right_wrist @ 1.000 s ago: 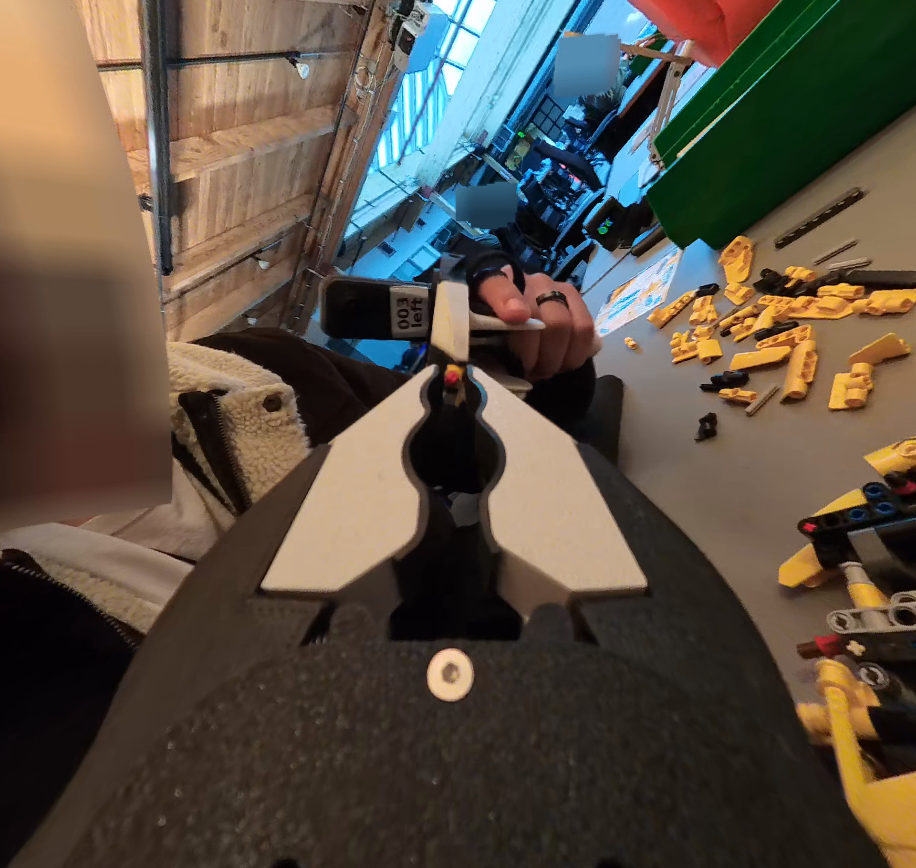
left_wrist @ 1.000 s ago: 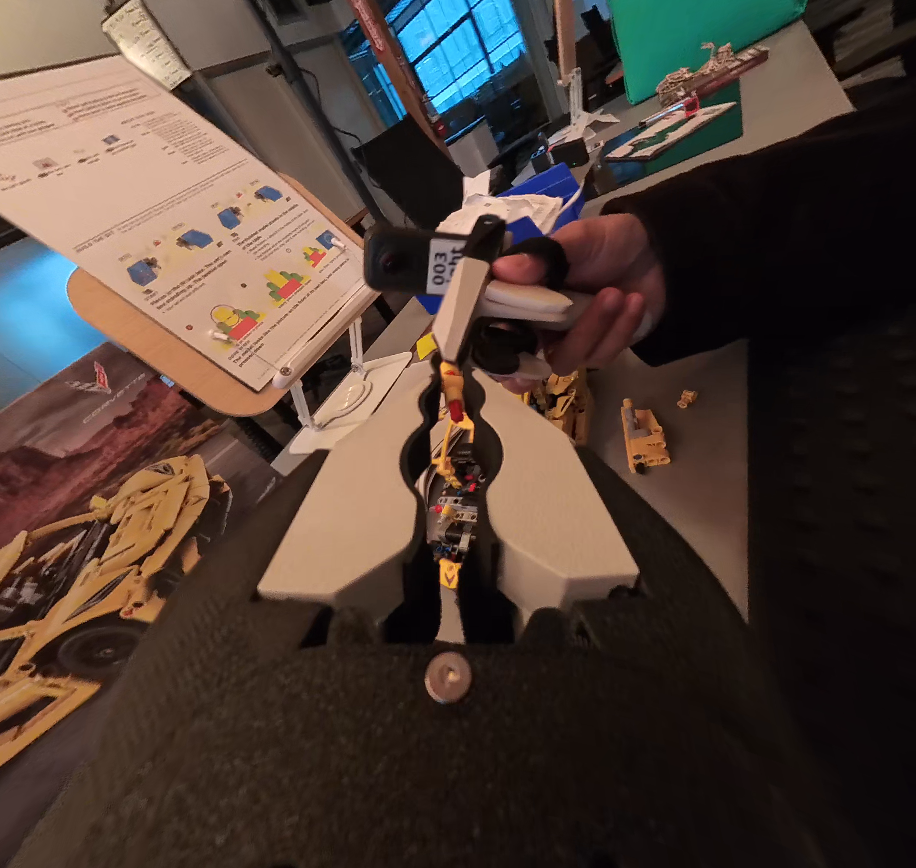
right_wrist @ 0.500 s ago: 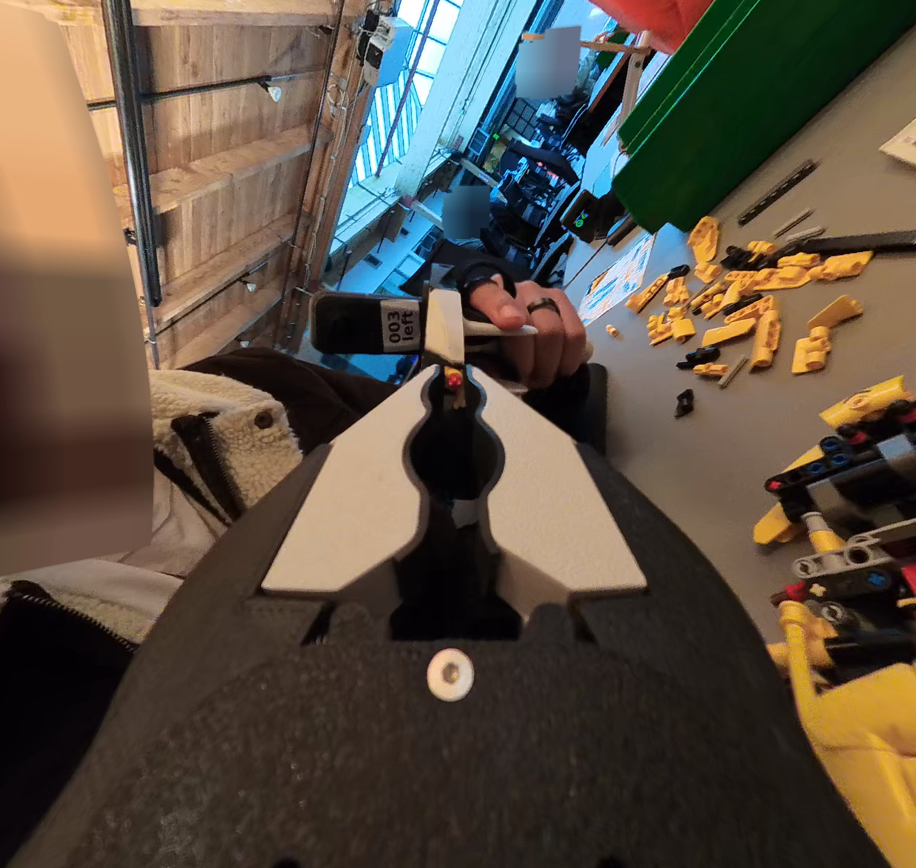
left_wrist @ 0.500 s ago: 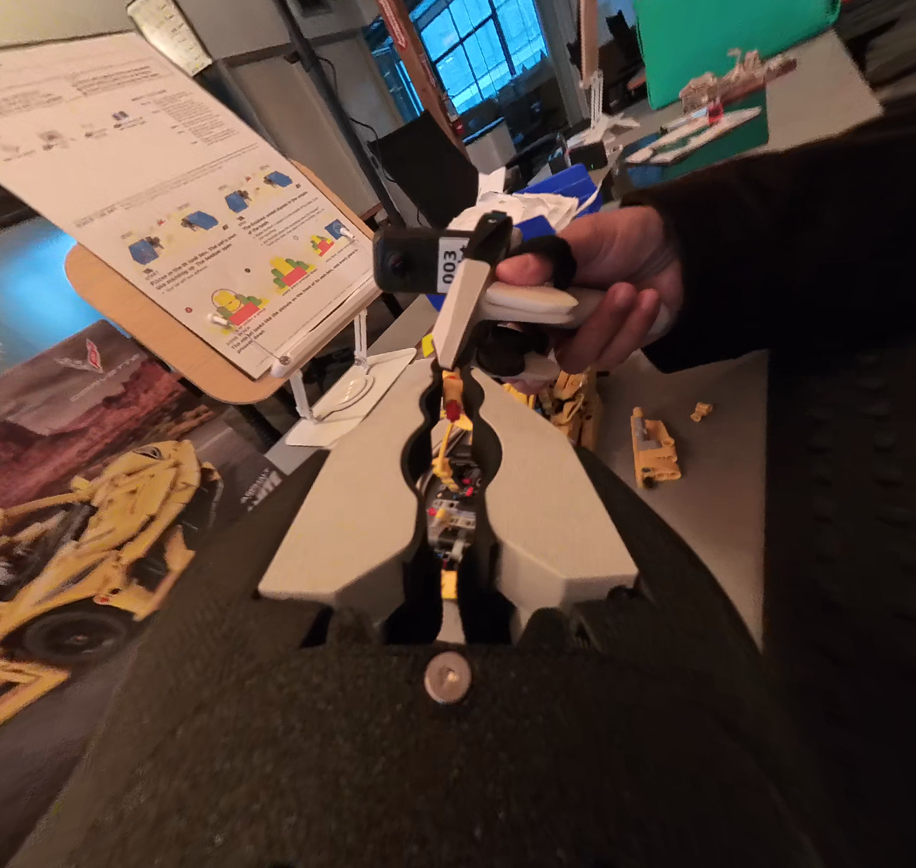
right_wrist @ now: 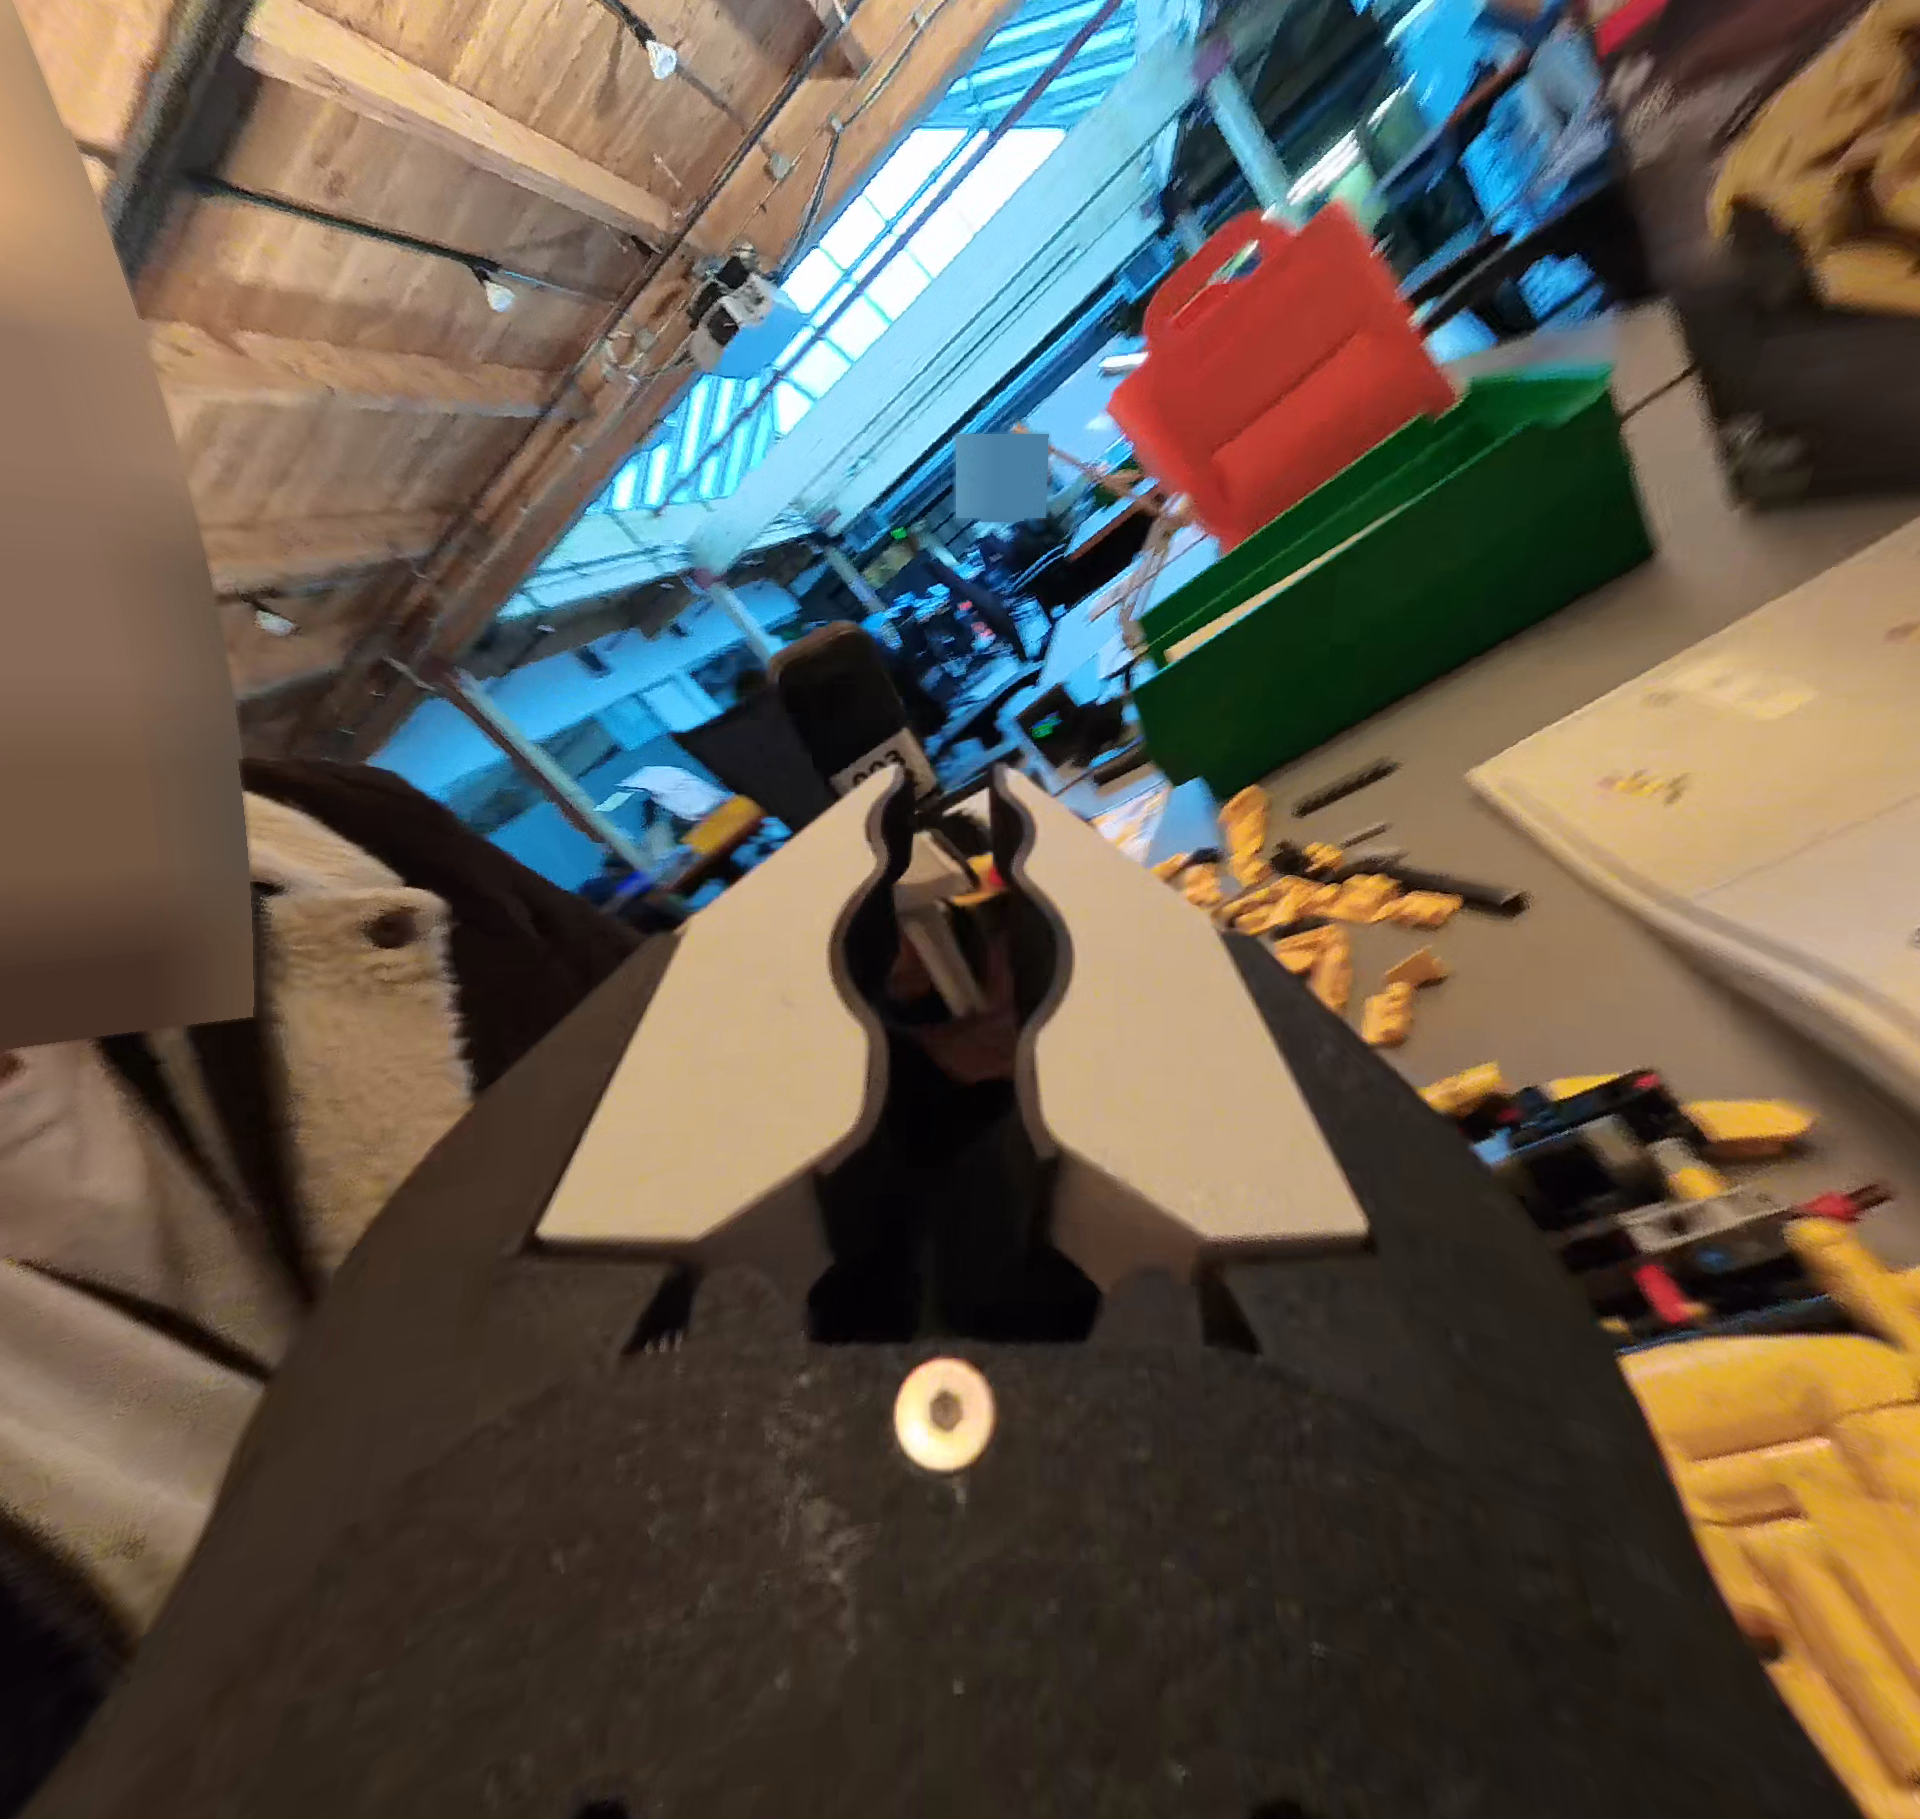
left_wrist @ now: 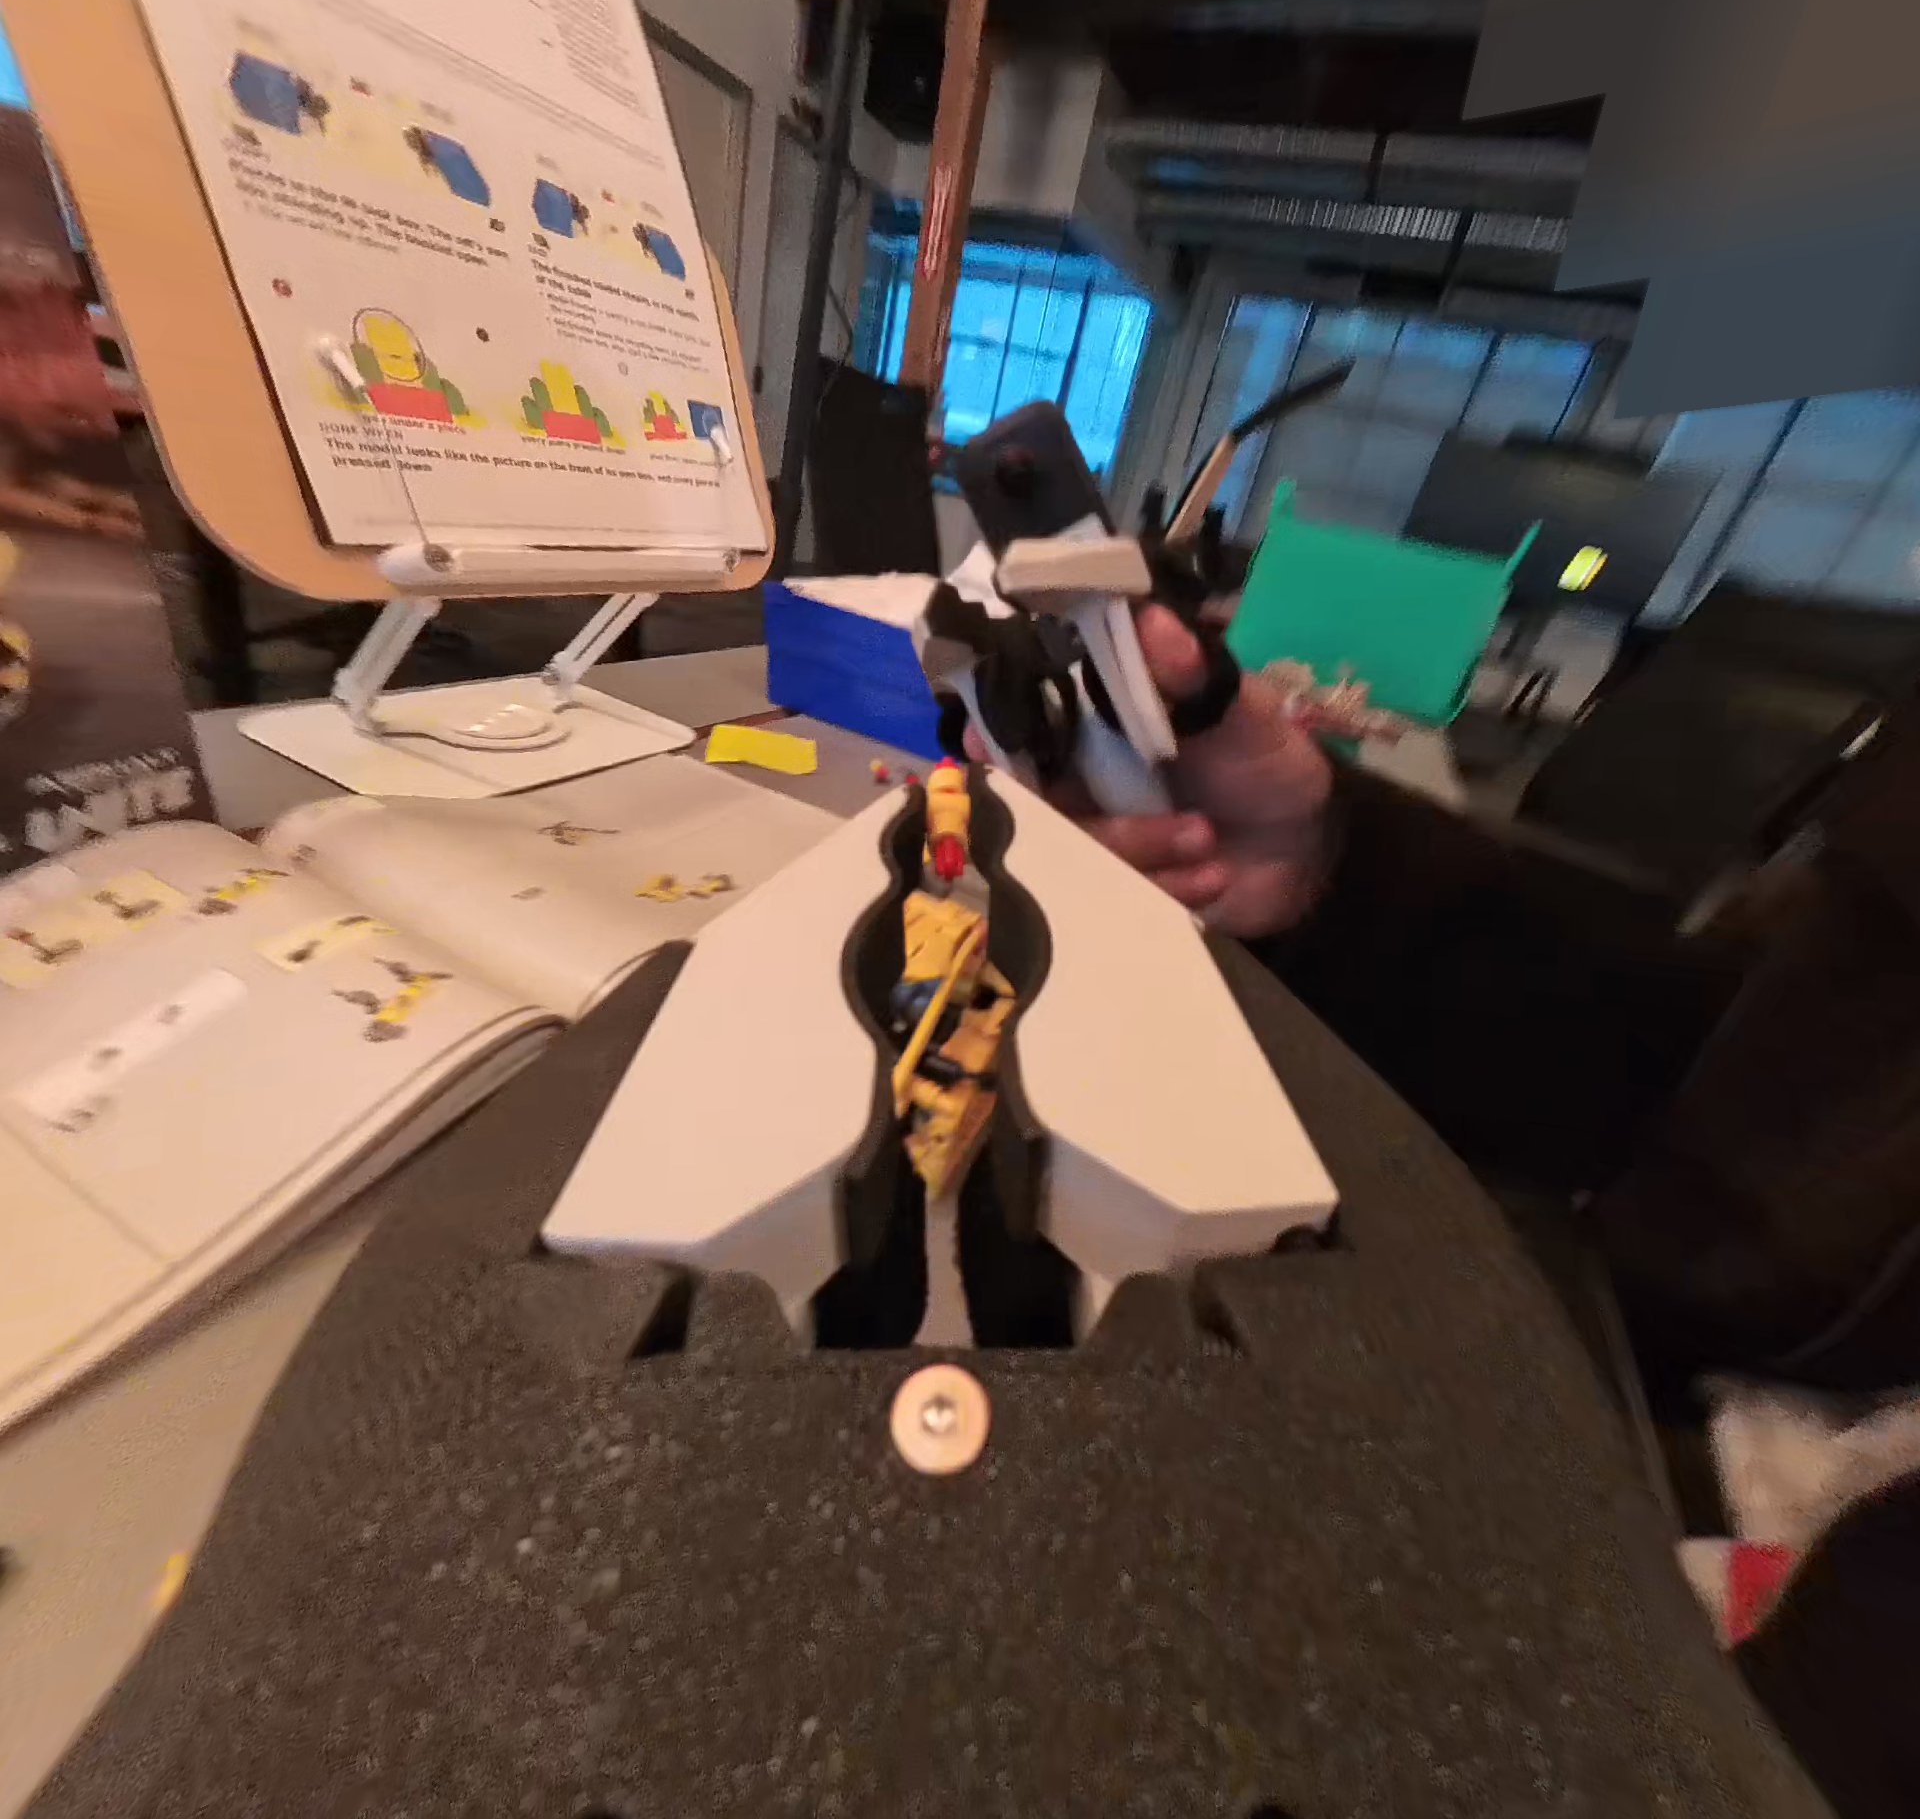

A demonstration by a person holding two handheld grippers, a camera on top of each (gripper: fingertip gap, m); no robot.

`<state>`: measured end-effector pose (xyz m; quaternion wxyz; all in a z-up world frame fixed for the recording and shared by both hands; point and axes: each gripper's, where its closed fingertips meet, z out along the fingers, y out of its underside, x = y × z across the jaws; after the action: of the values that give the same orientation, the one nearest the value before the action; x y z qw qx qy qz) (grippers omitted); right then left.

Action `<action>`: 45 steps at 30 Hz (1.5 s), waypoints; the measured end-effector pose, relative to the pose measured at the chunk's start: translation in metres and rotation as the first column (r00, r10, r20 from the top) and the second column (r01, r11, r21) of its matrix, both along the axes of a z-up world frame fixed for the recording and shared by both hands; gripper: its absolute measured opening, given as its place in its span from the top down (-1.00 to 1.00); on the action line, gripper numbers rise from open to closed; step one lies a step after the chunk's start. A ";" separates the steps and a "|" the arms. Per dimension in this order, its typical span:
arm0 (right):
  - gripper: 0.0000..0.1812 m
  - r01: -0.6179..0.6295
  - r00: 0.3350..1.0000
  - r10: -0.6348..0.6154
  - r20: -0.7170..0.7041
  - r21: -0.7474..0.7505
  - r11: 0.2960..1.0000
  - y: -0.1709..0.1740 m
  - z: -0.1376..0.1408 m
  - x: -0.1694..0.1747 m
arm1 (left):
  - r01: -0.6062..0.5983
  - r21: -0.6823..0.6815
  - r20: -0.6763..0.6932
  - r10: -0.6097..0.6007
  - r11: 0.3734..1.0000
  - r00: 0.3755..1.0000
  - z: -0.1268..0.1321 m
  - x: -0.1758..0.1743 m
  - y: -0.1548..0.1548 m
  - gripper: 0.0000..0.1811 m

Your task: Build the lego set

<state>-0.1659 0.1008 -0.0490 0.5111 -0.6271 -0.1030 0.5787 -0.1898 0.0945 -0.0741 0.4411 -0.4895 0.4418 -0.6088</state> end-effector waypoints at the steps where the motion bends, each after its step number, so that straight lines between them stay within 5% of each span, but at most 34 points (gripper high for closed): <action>1: 0.86 0.040 0.998 -0.041 0.047 0.042 0.998 0.002 -0.001 0.001 | 0.012 -0.072 0.038 -0.009 0.997 0.999 0.005 -0.003 0.004 0.91; 4: 0.83 0.035 0.984 -0.044 0.173 0.053 0.998 0.003 -0.017 -0.008 | 0.008 -0.146 0.132 0.012 0.989 0.991 0.016 -0.013 0.011 0.92; 7: 0.78 -0.160 0.987 0.162 0.018 -0.087 0.983 -0.011 -0.013 -0.025 | -0.097 0.089 0.154 0.082 0.991 0.985 0.023 -0.017 0.002 0.92; 11: 0.75 -0.267 0.964 0.258 -0.073 -0.180 0.947 -0.017 -0.018 -0.036 | -0.207 0.425 0.168 0.148 0.881 0.975 0.019 -0.016 -0.015 0.91; 15: 0.94 -0.290 0.957 0.283 -0.065 -0.147 0.946 -0.023 -0.014 -0.038 | -0.241 0.519 0.180 0.171 0.820 0.969 0.016 -0.015 -0.017 0.91; 18: 0.88 -0.277 0.961 0.272 -0.052 -0.137 0.951 -0.022 -0.014 -0.040 | -0.243 0.563 0.174 0.174 0.790 0.969 0.013 -0.013 -0.020 0.91; 24: 0.96 -0.253 0.967 0.253 -0.020 -0.179 0.951 -0.019 -0.021 -0.038 | -0.246 0.597 0.155 0.191 0.764 0.969 0.007 -0.010 -0.021 0.91; 31: 0.97 -0.220 0.963 0.248 0.107 -0.218 0.951 -0.020 -0.037 -0.034 | -0.118 0.562 0.039 0.116 0.819 0.992 -0.008 -0.008 -0.023 0.86; 45: 0.96 -0.227 0.969 0.243 0.045 -0.232 0.946 -0.015 -0.037 -0.037 | -0.077 0.407 0.010 0.080 0.910 0.997 -0.008 -0.008 -0.017 0.92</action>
<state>-0.2025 0.0861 -0.0864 0.3599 -0.6851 -0.1293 0.6201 -0.1980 0.0778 -0.0816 0.5560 -0.4065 0.5404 -0.4833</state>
